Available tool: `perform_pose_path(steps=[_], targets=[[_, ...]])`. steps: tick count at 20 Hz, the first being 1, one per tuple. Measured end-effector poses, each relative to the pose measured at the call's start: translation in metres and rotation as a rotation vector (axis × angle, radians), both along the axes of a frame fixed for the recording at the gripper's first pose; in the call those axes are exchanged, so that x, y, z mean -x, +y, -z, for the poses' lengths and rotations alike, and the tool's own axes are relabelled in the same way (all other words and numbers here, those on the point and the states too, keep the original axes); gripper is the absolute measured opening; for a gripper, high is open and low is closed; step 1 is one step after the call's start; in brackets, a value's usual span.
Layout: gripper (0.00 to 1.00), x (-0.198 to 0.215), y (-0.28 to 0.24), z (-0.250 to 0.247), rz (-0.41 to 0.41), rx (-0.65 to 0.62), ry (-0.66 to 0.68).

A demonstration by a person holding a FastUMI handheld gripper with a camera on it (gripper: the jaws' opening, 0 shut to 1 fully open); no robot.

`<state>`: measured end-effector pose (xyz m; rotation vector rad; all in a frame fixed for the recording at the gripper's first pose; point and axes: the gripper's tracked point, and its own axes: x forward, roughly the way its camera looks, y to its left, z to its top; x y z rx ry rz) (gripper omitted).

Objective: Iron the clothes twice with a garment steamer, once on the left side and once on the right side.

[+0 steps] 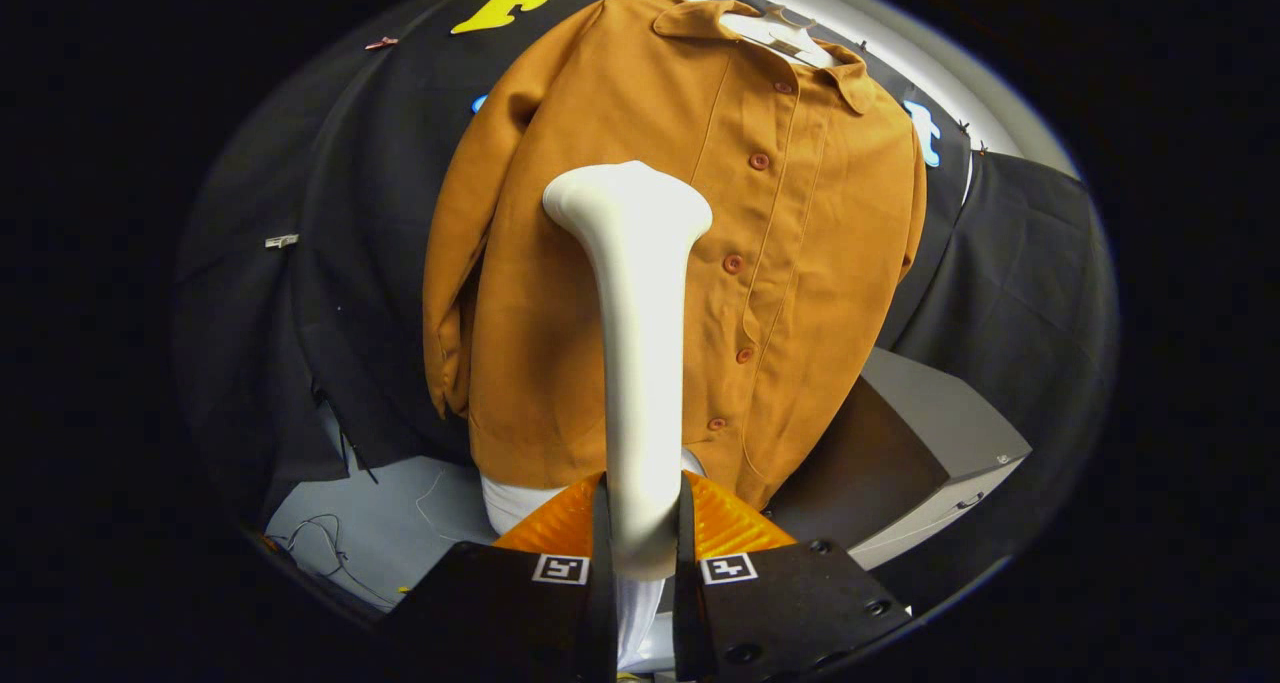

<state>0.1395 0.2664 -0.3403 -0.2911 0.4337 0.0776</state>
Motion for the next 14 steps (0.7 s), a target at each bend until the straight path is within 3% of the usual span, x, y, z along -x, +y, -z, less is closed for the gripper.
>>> perform_pose_path(steps=[5, 14], targets=[[0.26, 0.015, -0.004, 0.018, -0.028, -0.009, 0.053], [0.26, 0.045, -0.024, -0.022, -0.065, -0.088, -0.009]])
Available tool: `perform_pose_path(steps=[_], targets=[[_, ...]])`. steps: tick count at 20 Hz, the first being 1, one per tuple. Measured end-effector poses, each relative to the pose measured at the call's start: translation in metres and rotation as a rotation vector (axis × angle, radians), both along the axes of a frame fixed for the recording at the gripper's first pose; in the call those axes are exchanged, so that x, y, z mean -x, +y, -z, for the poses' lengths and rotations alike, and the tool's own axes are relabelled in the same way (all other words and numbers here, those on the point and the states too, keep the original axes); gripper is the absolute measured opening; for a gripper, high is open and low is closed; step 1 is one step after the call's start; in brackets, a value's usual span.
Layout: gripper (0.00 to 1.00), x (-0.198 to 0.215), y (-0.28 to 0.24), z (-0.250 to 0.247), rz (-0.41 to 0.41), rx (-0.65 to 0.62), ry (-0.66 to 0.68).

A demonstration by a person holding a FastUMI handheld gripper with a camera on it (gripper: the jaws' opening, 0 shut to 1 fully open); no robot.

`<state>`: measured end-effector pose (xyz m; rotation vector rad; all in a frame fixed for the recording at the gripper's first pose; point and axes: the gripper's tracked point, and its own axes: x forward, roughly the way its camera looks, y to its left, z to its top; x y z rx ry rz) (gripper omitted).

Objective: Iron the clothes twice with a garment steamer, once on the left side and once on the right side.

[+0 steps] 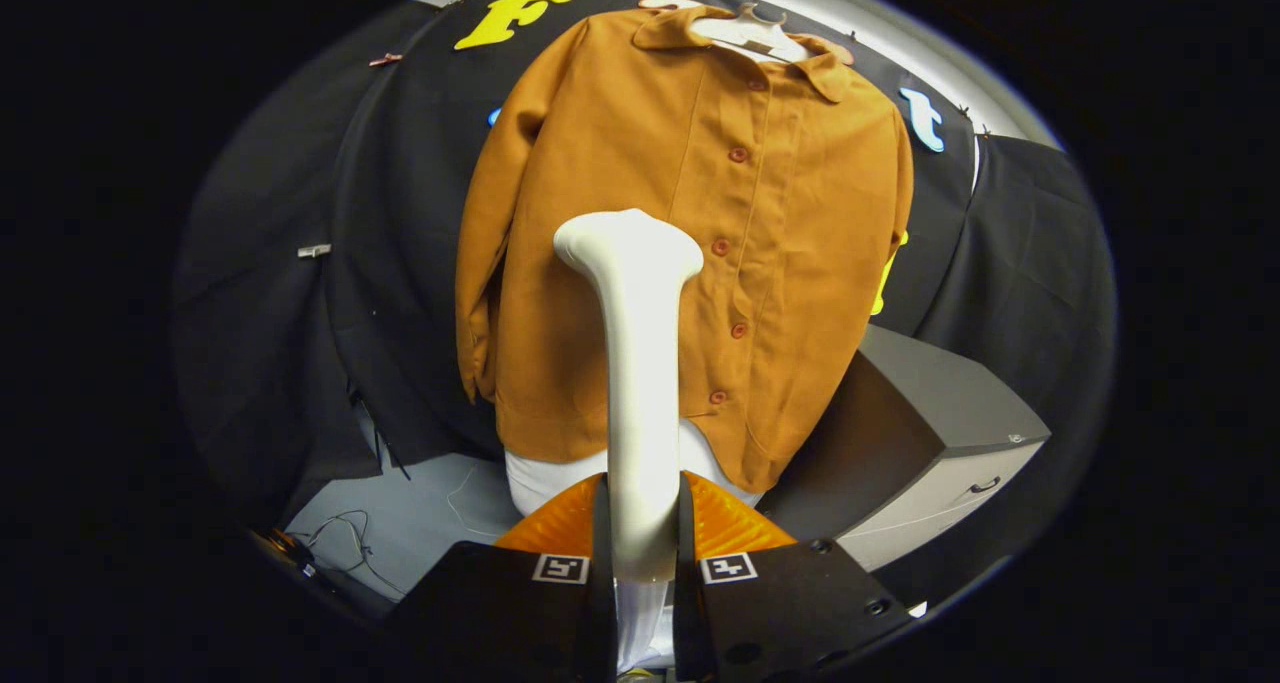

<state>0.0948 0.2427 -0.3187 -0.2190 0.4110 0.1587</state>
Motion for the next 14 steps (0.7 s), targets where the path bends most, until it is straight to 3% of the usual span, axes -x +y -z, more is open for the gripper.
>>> perform_pose_path(steps=[14], targets=[[0.25, 0.011, -0.080, -0.183, 0.058, -0.128, -0.308]])
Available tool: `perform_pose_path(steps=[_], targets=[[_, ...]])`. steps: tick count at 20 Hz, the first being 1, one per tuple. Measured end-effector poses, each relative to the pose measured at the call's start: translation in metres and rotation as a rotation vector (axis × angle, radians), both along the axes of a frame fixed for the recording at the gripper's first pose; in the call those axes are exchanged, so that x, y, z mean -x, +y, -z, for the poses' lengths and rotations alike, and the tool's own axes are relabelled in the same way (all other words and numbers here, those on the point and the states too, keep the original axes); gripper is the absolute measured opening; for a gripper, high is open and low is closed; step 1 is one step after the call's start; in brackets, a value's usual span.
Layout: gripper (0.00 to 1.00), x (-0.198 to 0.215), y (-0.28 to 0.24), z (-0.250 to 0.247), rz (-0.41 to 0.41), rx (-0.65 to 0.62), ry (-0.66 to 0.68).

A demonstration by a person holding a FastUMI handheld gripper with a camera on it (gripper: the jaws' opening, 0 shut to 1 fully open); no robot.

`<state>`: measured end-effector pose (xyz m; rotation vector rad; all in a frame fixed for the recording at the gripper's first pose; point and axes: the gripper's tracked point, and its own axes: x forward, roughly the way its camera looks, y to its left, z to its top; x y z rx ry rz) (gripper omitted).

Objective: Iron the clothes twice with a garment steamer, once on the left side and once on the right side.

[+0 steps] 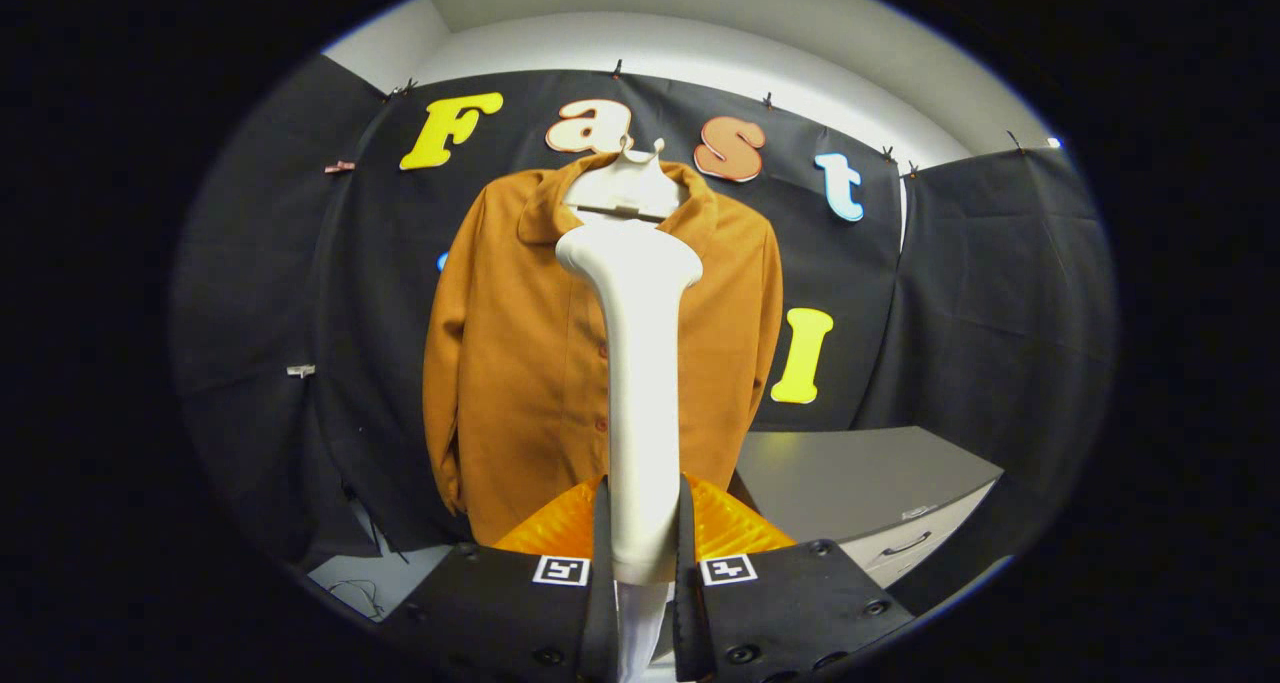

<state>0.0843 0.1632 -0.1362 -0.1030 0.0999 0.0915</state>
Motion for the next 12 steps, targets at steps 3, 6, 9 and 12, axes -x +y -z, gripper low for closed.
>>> perform_pose_path(steps=[3, 6, 9, 12], targets=[[0.25, 0.002, -0.013, -0.025, 0.014, -0.030, -0.027], [0.25, 0.007, -0.024, -0.042, 0.021, -0.045, -0.041], [0.25, 0.009, -0.037, -0.057, 0.032, -0.067, -0.053], [0.25, 0.012, -0.049, -0.075, 0.034, -0.076, -0.074]])
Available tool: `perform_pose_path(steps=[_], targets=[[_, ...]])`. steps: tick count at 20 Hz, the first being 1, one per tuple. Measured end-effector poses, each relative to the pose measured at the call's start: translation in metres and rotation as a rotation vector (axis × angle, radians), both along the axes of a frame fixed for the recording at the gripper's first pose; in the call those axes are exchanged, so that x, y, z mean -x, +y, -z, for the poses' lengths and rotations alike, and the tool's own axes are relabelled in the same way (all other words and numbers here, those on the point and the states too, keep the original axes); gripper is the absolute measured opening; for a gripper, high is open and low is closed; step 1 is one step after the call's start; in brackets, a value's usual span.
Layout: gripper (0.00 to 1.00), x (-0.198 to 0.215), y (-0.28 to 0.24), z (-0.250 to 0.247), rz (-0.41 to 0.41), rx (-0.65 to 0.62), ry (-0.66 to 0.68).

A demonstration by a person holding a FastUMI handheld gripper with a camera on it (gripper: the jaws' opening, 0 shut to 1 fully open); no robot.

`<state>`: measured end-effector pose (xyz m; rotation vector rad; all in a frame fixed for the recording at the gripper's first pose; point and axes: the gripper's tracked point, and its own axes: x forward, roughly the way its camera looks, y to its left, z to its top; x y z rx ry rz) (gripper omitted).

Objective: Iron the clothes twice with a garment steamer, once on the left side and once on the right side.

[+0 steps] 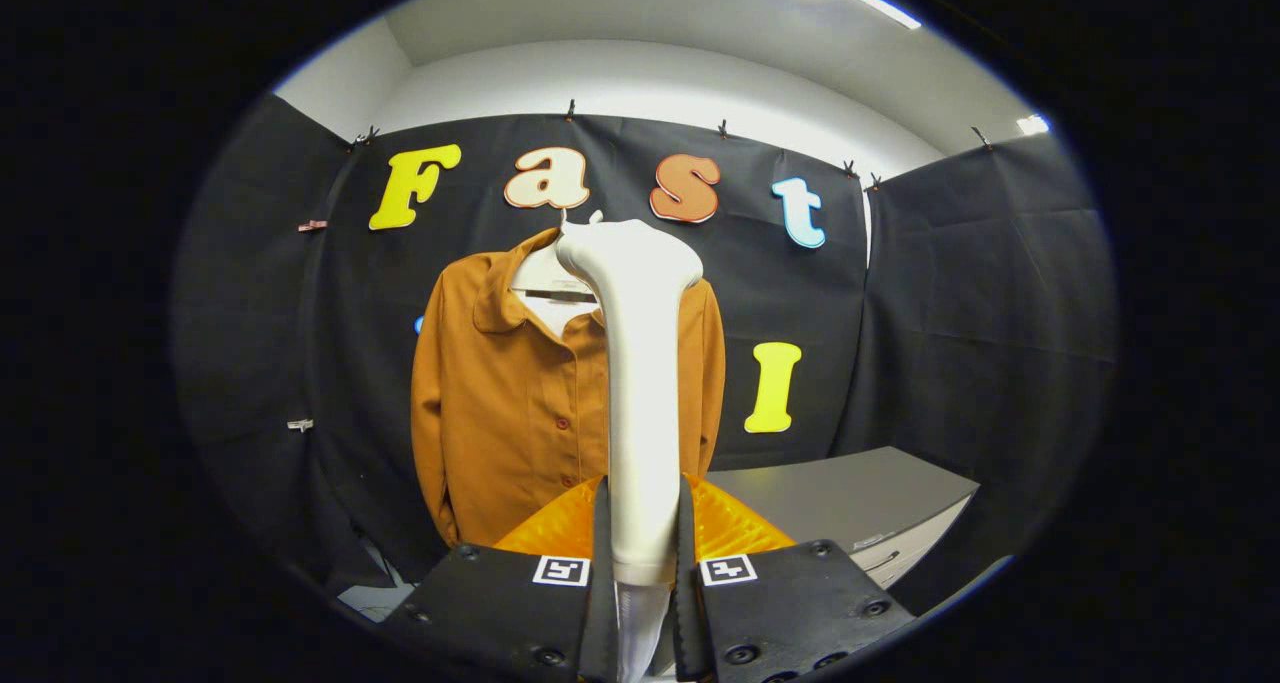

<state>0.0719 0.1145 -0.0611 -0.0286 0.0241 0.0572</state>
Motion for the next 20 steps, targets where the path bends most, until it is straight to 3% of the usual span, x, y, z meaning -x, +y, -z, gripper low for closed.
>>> perform_pose_path(steps=[10, 20], targets=[[0.25, 0.006, -0.061, -0.045, 0.050, -0.011, -0.068], [0.25, -0.005, -0.097, -0.032, 0.104, -0.028, -0.059]])
